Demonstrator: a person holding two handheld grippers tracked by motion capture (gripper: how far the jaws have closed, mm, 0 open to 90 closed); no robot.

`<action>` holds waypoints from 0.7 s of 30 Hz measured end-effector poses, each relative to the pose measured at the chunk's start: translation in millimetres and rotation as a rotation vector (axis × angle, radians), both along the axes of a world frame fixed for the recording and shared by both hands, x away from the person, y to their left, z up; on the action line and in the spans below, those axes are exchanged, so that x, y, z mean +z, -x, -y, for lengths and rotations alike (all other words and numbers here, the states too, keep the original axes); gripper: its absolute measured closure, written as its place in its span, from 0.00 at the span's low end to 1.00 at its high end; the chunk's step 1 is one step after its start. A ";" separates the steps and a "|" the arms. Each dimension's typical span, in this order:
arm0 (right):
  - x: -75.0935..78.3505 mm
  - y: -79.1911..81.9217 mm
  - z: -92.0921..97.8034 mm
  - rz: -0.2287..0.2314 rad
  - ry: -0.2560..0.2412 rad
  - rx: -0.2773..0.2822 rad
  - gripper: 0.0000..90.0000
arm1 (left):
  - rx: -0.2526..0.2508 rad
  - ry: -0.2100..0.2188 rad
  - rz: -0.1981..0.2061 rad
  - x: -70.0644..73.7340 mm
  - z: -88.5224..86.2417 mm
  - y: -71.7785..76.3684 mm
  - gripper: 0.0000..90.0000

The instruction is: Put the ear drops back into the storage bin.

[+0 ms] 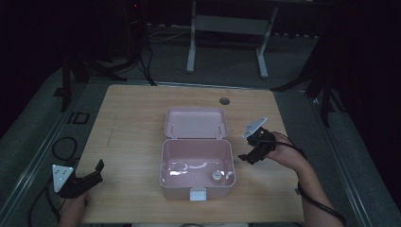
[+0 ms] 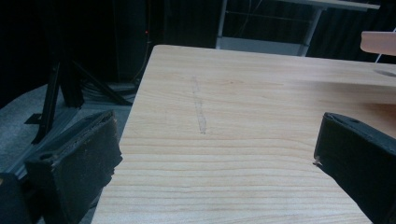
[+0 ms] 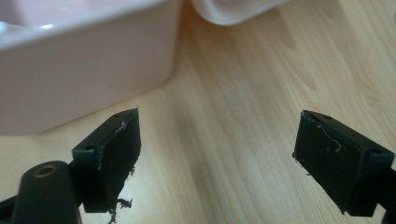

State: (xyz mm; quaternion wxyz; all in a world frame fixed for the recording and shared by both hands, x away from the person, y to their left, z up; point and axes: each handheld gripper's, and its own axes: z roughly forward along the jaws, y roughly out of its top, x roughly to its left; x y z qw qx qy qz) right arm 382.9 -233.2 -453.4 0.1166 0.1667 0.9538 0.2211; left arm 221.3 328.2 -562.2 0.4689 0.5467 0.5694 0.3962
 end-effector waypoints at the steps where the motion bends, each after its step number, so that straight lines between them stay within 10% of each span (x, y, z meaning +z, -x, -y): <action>1: -9.4 0.0 5.8 0.015 -0.027 -0.026 0.16 | 0.000 0.000 0.000 0.0 0.0 0.0 0.01; 6: -26.4 0.0 13.4 0.041 -0.025 -0.078 0.16 | 0.000 0.000 0.000 0.0 0.1 -0.1 0.01; 21: -71.4 9.7 42.6 0.246 -0.235 -0.423 0.15 | 0.000 -0.001 0.000 0.0 0.2 0.0 0.01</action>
